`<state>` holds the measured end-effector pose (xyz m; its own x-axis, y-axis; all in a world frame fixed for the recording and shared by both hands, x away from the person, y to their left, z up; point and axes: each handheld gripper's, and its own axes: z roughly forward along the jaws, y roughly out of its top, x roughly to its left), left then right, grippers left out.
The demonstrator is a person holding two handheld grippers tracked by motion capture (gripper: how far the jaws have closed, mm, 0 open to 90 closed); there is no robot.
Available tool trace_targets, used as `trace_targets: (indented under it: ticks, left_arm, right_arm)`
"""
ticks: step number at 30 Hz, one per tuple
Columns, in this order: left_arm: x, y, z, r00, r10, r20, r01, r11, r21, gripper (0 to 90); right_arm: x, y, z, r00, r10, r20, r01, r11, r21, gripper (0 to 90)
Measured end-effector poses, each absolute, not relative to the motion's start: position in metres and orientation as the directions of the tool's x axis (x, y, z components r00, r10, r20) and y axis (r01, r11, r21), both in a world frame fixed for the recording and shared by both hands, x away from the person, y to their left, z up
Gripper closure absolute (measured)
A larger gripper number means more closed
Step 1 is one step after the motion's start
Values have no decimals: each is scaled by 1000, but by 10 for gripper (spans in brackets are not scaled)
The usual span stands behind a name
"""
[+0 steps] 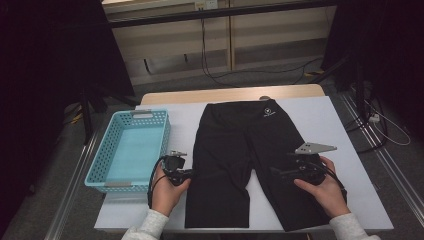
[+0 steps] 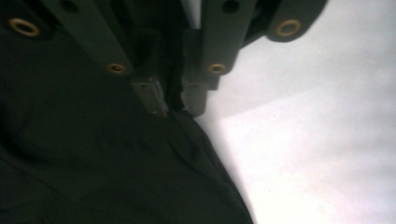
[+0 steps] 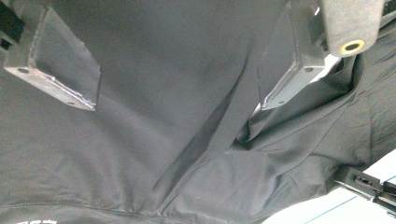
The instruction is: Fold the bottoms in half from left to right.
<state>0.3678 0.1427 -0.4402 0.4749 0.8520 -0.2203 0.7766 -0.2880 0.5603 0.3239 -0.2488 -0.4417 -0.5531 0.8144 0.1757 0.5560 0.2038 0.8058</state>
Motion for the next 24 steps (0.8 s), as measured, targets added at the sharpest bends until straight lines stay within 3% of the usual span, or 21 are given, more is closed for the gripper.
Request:
trace_targets:
  ticks: [4, 24]
  left_arm:
    - [368, 142, -440, 471, 846, -249, 789, -278, 548, 894]
    - [365, 136, -430, 520, 802, -294, 764, -284, 579, 898]
  right_arm:
    - [324, -249, -442, -554, 813, 178, 558, 204, 804, 140]
    - [324, -247, -441, -551, 813, 185, 557, 194, 808, 139]
